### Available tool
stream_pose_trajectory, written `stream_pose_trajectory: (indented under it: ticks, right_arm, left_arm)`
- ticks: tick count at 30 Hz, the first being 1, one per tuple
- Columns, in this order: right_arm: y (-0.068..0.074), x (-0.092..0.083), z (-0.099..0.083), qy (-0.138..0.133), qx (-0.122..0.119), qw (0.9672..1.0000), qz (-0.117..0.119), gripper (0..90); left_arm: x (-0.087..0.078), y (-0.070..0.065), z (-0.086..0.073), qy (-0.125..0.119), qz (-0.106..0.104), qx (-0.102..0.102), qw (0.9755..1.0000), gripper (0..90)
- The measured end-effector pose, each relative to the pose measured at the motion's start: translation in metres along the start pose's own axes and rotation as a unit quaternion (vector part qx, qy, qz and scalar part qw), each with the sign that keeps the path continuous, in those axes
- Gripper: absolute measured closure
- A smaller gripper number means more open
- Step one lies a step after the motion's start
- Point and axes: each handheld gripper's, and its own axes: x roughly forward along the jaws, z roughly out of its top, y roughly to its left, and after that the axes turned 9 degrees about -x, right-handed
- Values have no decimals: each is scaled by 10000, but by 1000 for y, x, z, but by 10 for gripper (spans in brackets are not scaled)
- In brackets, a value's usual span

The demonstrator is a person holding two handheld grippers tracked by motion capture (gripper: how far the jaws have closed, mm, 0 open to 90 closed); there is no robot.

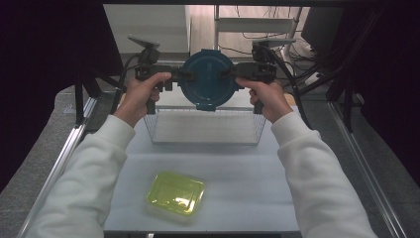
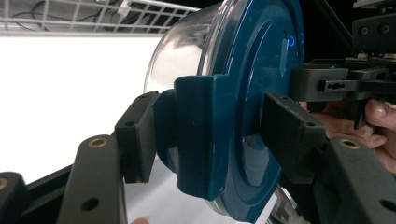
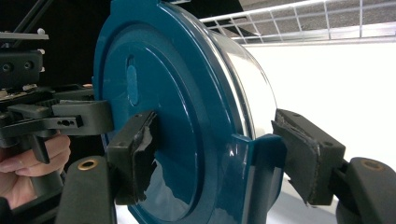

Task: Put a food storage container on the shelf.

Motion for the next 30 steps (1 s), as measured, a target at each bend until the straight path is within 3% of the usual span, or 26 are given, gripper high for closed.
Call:
stream_pose_trajectory:
  ticks: [4,16,19,24,30]
  right_arm:
    - [-10,10,10,27,79,10000,49,314]
    - [-33,33,12,187,301,9992,196,313]
    - [-38,37,10,256,415,9986,182,310]
    - [-45,44,9,266,552,9979,223,310]
    - [-48,49,12,261,580,9977,215,309]
  left_arm:
    - [5,8,11,59,62,-68,9999,393]
    - [19,27,17,221,186,-160,9995,393]
    - [25,33,18,301,187,-300,9989,393]
    - [28,38,21,304,225,-358,9986,394]
    - [31,44,25,289,170,-531,9980,394]
